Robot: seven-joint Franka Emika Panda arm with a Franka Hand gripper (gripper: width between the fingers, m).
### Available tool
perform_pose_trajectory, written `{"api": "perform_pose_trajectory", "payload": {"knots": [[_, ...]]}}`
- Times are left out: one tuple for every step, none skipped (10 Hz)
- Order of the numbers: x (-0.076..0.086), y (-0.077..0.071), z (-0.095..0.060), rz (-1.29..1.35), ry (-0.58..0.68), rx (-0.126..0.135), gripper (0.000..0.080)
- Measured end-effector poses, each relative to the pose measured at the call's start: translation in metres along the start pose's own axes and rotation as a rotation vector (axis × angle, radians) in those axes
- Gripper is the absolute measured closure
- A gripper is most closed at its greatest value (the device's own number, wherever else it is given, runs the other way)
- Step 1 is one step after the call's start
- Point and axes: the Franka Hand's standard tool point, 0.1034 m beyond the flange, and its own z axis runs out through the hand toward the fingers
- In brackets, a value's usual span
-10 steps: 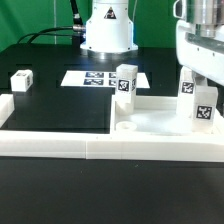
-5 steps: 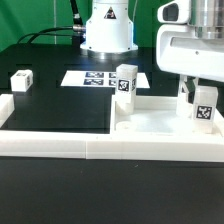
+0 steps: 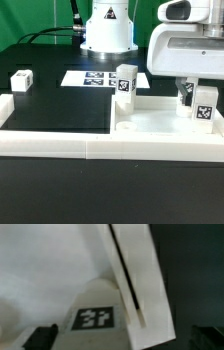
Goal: Assemble square table
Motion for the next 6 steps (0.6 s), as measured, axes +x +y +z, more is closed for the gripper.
{"api": "perform_pose_trajectory", "payload": {"knots": [[0.0035,0.0053,-0.0008,-0.024,0.002,0.000,0.0150],[0.0029,0.0050,-0.0003,-0.024,0.001,0.000,0.0150],[0.0028,0.0050,-0.0002,-0.008,0.001,0.000,0.0161],[0.0029,0.0053,0.0000,0.006,0.001,0.000,0.0161],[0.0029,0.0054,0.0000,0.021,0.001,0.000,0.0329],[0.0031,0.0062,0.0001,0.053,0.001,-0.002,0.0512]]}}
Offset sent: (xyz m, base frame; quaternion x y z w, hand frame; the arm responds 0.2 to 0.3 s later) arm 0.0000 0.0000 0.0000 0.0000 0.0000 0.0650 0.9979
